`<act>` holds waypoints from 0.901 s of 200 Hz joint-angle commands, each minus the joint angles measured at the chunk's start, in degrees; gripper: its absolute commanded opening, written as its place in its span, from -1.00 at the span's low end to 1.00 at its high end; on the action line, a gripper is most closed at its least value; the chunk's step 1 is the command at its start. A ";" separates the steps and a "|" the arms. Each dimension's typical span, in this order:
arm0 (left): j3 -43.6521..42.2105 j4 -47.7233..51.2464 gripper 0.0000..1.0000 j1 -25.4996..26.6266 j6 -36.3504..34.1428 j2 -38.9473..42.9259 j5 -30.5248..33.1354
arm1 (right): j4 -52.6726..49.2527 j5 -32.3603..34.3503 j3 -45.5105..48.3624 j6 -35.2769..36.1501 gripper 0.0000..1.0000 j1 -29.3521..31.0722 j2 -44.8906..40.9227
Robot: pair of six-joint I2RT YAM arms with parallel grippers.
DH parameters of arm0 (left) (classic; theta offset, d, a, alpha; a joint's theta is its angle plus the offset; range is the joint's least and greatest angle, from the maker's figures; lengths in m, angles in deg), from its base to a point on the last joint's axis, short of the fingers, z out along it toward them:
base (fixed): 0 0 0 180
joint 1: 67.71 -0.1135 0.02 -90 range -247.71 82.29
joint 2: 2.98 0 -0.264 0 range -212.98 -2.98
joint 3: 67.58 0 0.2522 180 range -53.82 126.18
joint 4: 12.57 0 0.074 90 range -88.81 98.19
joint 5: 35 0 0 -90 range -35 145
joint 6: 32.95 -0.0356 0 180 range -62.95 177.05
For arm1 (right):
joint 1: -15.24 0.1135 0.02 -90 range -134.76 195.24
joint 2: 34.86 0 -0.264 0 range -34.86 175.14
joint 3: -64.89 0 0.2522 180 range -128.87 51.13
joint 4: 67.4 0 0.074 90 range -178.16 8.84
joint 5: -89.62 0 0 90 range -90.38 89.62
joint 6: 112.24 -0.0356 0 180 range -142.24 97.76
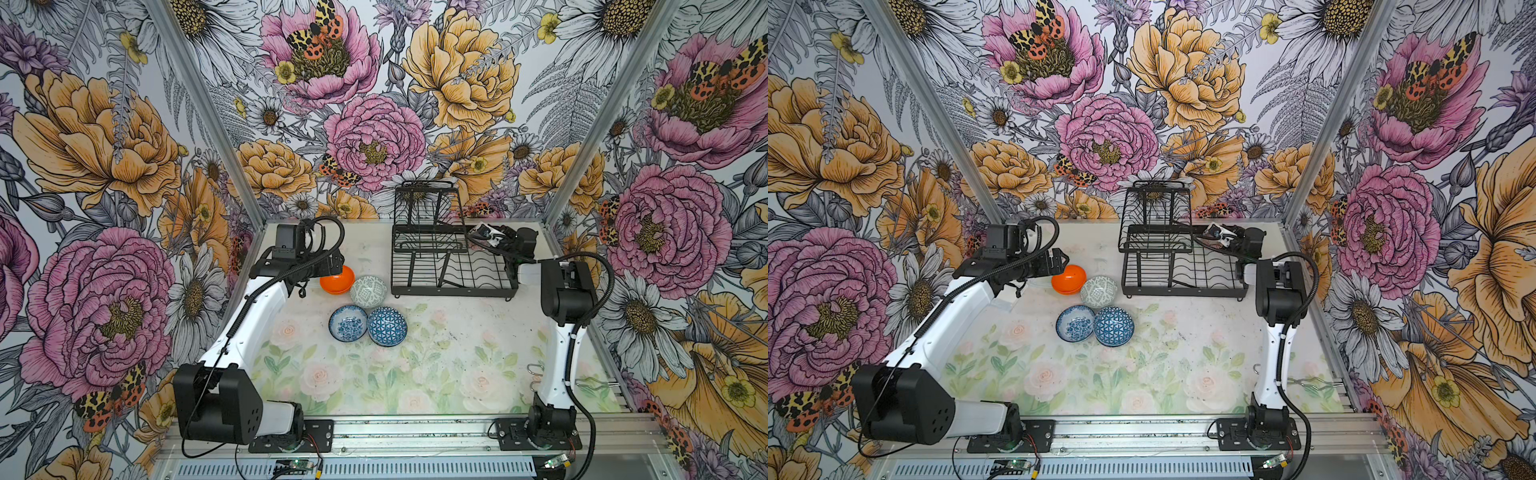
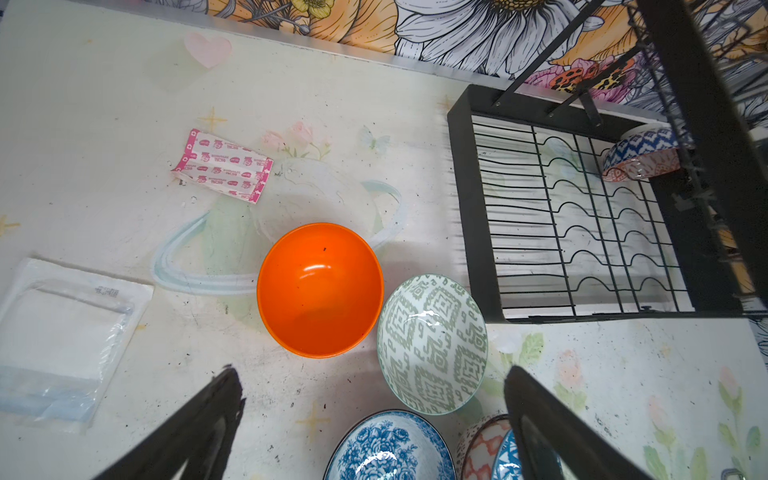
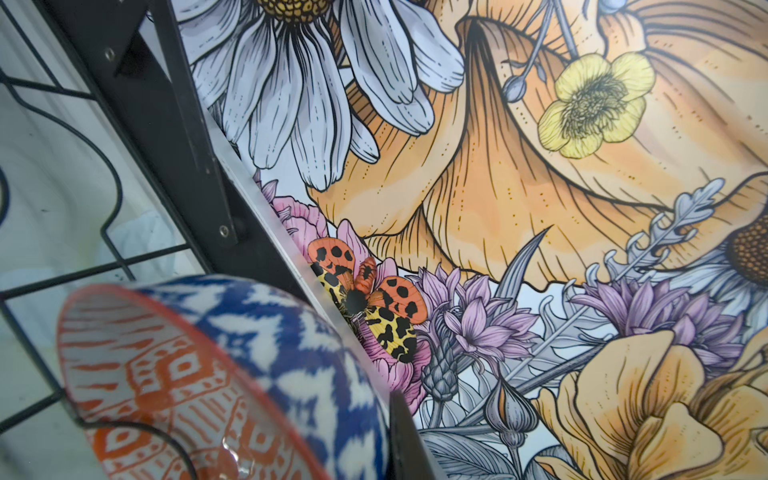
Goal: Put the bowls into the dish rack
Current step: 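Lower the red patterned bowl into the rack and open the right gripper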
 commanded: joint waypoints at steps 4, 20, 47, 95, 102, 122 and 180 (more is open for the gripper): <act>0.30 -1.37 0.97 -0.65 -0.91 1.74 -1.66 | -8.99 -5.34 0.56 -1.26 -1.00 0.71 -4.36; -0.44 -1.73 0.97 -0.76 -0.91 2.63 -1.61 | -11.85 -4.44 0.84 -1.05 -1.00 1.09 -4.91; -1.53 -1.90 0.98 -1.03 -0.91 3.69 -1.58 | -11.00 -0.88 1.73 -1.74 -0.49 1.54 -4.67; -0.85 -2.17 0.97 -1.43 -0.83 2.40 -1.59 | -10.10 1.09 3.13 -3.77 0.30 1.77 -7.90; -0.58 -2.18 0.97 -1.35 -0.82 2.05 -1.44 | -10.10 1.34 3.27 -4.39 0.36 1.85 -8.66; -0.35 -2.18 0.98 -1.00 -0.87 1.03 -0.60 | -10.19 2.84 3.79 -6.01 0.58 2.19 -11.41; -4.61 -2.18 0.98 1.05 0.93 1.55 4.92 | -9.77 13.69 11.54 -11.26 0.99 4.96 -23.23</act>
